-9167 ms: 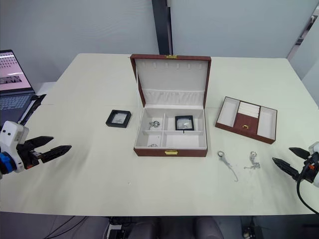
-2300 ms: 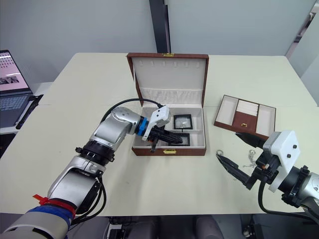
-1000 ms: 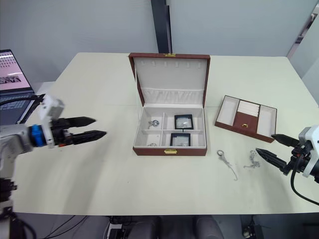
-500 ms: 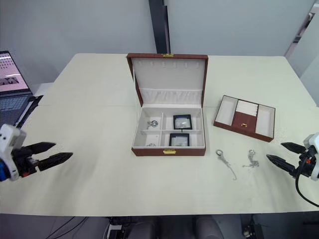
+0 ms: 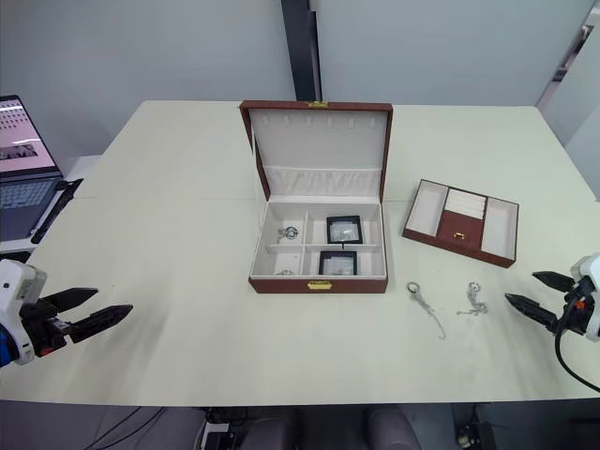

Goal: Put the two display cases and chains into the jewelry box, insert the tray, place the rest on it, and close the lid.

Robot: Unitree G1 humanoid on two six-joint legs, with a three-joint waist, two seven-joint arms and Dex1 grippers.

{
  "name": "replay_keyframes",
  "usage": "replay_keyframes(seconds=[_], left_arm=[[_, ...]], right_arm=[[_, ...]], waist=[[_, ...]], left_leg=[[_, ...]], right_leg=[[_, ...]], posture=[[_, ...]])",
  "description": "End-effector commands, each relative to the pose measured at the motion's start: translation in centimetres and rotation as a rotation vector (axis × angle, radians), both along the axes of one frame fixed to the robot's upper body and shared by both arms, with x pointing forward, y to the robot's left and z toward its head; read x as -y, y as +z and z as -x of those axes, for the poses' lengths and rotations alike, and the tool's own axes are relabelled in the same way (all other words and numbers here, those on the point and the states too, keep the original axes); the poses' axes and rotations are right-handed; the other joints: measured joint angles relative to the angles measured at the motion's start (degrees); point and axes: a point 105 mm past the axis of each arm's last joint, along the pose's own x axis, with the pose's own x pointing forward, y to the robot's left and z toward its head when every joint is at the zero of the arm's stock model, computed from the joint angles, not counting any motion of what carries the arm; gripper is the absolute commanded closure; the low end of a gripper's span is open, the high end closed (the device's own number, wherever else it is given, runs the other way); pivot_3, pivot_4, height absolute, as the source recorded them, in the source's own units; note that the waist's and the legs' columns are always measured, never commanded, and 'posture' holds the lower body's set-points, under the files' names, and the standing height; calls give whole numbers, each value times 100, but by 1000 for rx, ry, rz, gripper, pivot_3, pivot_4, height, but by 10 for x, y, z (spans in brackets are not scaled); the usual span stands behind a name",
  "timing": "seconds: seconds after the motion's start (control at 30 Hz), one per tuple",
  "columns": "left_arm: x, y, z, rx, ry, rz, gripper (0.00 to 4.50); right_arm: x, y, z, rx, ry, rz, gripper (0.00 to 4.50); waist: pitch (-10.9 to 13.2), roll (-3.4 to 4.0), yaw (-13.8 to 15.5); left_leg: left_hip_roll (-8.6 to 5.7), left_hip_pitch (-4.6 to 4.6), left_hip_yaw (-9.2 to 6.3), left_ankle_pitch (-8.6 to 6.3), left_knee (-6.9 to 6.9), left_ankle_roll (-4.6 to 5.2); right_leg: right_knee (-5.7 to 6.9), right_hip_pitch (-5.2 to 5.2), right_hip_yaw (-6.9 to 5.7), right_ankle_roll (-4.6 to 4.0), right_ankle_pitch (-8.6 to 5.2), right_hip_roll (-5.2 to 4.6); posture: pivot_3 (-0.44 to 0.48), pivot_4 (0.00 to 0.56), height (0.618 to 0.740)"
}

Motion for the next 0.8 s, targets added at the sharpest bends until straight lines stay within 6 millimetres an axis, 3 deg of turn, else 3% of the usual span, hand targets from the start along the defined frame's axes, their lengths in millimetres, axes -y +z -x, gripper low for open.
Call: replay_keyframes(seconds=[0.03,0.2,0.5,0.8], left_arm=[[1,15,-1,57,-13,-29,16],[5,14,-2,59,-21,-30,16],[44,30,-9,83,-184,-34,16],[130,58,-27,156,-539,66,16]], right_arm=[[1,11,-2,34,11,15,0],[2,11,-1,35,9,17,0],[-12,42,-9,55,129,45,0],[-33,65,-38,8,283,129,0]], waist=[[0,0,-1],[0,0,-1],[0,2,-6],[0,1,-7]], left_leg=[[0,0,0,0,0,0],[0,0,0,0,0,0],[2,1,2,0,0,0],[0,-2,1,0,2,0]], right_leg=[[0,0,0,0,0,0],[0,0,0,0,0,0],[1,0,2,0,0,1],[-1,-1,-1,0,0,1]], posture=[[0,150,740],[0,150,740],[0,150,740],[0,150,740]])
